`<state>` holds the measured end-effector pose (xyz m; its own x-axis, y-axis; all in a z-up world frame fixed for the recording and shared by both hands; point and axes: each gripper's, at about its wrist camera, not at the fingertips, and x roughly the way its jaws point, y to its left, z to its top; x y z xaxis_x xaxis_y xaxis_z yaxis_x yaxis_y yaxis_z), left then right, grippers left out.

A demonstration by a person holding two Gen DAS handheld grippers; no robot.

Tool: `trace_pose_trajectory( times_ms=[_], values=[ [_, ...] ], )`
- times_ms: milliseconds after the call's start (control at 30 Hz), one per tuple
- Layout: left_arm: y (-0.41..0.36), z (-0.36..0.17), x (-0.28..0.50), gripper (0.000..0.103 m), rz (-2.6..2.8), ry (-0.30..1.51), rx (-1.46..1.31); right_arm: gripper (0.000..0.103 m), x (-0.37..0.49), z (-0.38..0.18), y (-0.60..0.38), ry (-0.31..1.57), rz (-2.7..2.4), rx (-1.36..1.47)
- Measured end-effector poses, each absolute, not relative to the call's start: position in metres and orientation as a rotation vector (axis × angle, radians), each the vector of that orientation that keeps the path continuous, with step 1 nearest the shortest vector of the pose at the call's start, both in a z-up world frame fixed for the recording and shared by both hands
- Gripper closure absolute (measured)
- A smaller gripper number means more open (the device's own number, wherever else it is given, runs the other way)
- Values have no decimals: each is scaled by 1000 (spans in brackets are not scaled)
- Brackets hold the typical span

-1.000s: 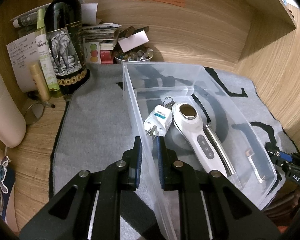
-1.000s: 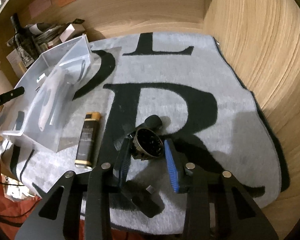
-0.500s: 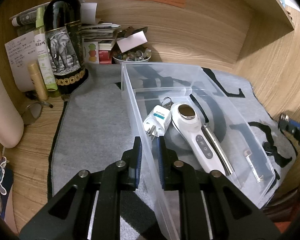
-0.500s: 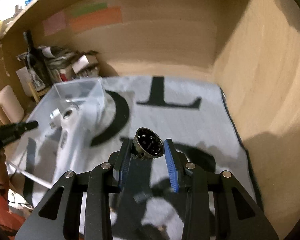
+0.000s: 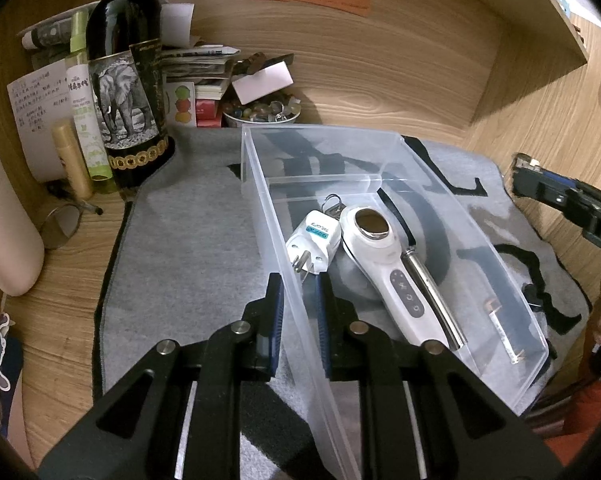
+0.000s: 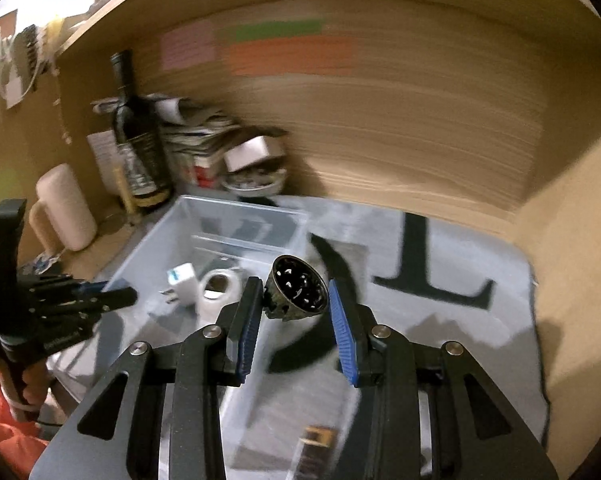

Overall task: Organize rigid objects
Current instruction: 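Carry the black cap over the clear box with the right gripper, then open the right gripper to drop the cap beside the massager, then lower the right gripper onto the small black cylinder on the rug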

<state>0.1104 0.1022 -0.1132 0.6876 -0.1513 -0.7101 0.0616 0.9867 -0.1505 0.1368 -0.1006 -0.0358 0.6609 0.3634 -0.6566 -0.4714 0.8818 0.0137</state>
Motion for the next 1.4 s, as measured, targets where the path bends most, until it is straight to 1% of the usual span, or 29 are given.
trace_pose_trajectory(
  times_ms=[300, 567, 733, 800, 867, 933, 1100, 1167, 1200, 1400],
  values=[
    [103, -113, 110, 87, -119, 802, -131, 72, 151, -62, -55, 784, 571, -269],
    [103, -113, 110, 87, -119, 802, -134, 72, 160, -78, -46, 834, 573, -303],
    [103, -113, 110, 87, -118, 801, -135, 71, 159, -77, -45, 824, 563, -297],
    [103, -113, 110, 87, -118, 801, -135, 68, 158, -74, -49, 817, 569, -283],
    [103, -113, 110, 87, -118, 801, -136, 61, 156, -71, -51, 808, 571, -272],
    [103, -113, 110, 87, -117, 802, -135, 57, 152, -65, -55, 786, 561, -264],
    [104, -113, 111, 87, -114, 803, -134, 55, 146, -51, -70, 748, 535, -243],
    [104, -113, 111, 87, -113, 803, -133, 47, 142, -45, -80, 729, 509, -233],
    [104, -113, 111, 87, -113, 803, -132, 45, 140, -43, -84, 719, 495, -228],
    [104, -113, 111, 87, -111, 803, -131, 45, 129, -30, -123, 685, 371, -198]
  ],
)
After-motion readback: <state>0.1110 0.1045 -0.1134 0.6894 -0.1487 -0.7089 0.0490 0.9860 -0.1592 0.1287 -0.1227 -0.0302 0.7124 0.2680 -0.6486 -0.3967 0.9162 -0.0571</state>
